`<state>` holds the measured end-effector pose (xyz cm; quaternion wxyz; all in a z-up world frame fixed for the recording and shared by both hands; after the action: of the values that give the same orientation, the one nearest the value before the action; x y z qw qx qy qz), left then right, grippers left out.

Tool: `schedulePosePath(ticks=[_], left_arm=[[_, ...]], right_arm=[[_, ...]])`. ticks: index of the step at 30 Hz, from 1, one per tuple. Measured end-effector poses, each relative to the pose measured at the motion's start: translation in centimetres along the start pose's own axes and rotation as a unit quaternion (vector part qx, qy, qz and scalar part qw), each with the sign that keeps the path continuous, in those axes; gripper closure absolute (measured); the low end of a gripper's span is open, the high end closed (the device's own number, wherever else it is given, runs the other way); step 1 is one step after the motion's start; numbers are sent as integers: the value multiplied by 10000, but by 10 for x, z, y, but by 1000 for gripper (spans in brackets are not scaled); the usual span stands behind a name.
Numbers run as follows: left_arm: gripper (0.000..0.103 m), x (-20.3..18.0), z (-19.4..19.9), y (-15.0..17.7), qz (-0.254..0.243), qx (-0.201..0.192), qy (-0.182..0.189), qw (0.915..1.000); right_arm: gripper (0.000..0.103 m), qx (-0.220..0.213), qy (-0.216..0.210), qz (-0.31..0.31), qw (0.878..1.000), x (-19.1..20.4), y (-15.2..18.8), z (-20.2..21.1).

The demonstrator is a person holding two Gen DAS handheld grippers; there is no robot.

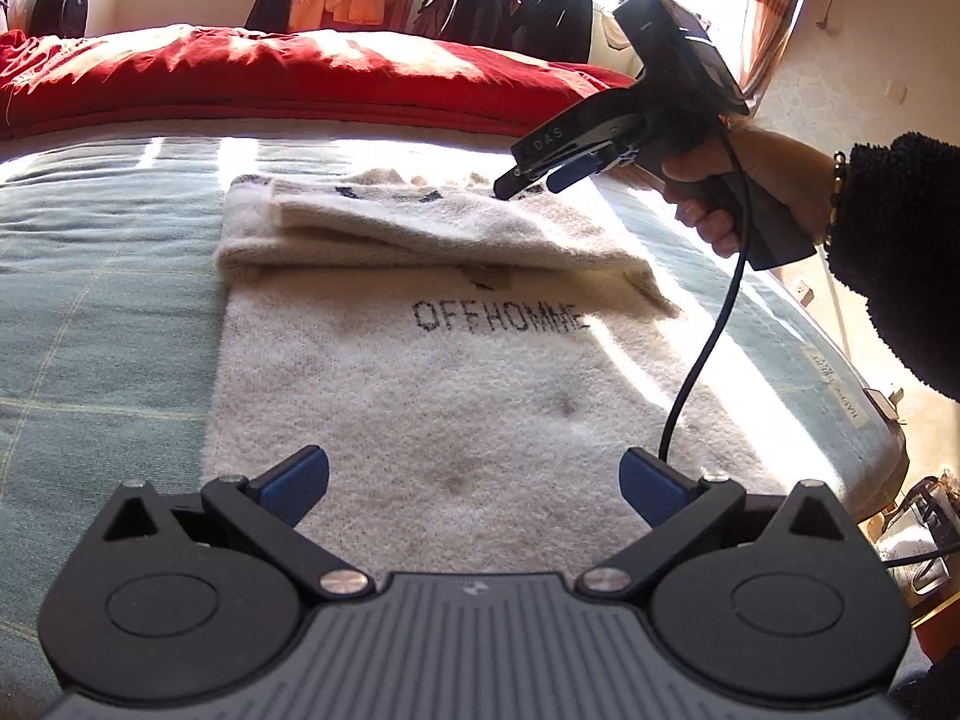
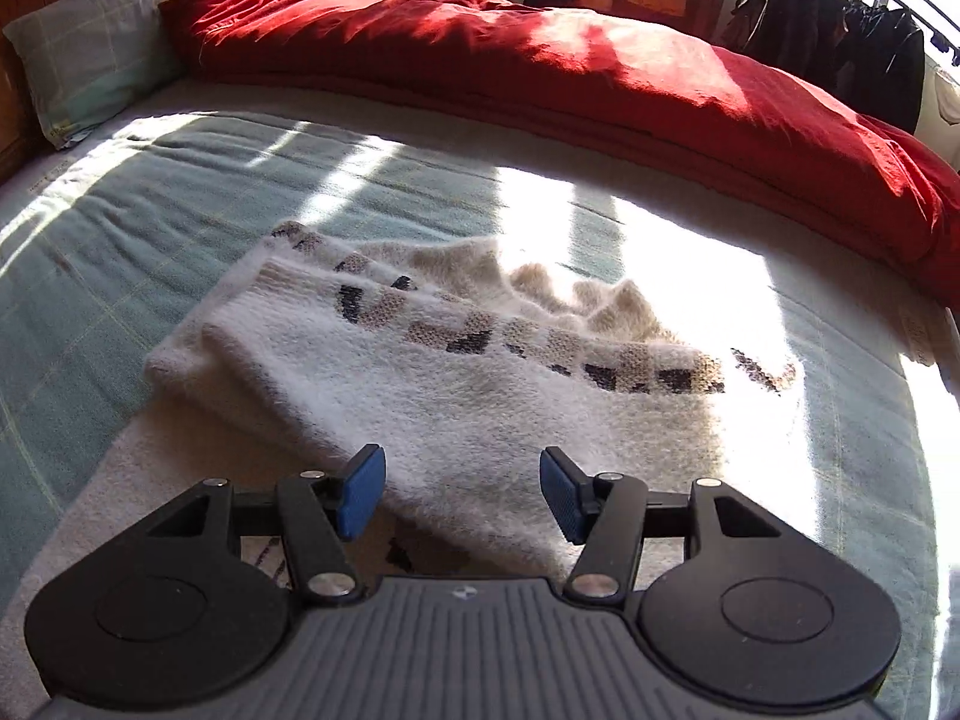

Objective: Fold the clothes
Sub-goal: 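Pull the open right tool back from the sweater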

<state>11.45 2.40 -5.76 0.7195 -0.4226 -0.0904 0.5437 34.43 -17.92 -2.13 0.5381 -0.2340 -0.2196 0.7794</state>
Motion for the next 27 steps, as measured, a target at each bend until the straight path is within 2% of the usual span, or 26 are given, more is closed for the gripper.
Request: schedulePosePath(ticks=[7, 10, 14, 18, 20, 24, 27], left_arm=[[1, -19, -8, -6, -96, 71, -7, 9999], [1, -30, -17, -8, -185, 160, 25, 9997], [1, -45, -31, -11, -284, 291, 70, 9991], [1, -58, -44, -14, -327, 432, 89, 9985], [1, -63, -49, -15, -408, 520, 37, 9978], [1, -68, -60, -17, -500, 711, -82, 9962], [1, -71, -67, -19, -535, 803, -108, 9953]], right_arm=[[41, -89, 402, -1133, 9927, -118, 45, 24], [41, 19, 449, -1383, 9894, -148, 73, 21], [41, 166, 392, -1413, 9890, -158, 105, 6], [41, 142, 364, -1221, 9918, -146, 120, -18], [41, 47, 499, -1104, 9926, -139, 120, -30], [41, -414, 845, -998, 9905, -132, 113, -44], [41, -561, 953, -1225, 9863, -142, 111, -50]])
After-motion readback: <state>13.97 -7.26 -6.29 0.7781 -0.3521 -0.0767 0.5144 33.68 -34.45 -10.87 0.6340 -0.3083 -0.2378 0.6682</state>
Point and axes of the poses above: each gripper's, at about its wrist camera, not at the fingertips, and z roughly against the way its jaws point, x to its left, y to its underside, the point moved 4 cm from there along -z, roughly the way its jaws point, and after that the axes turned 6 degrees about y, right-handed, at the moved point
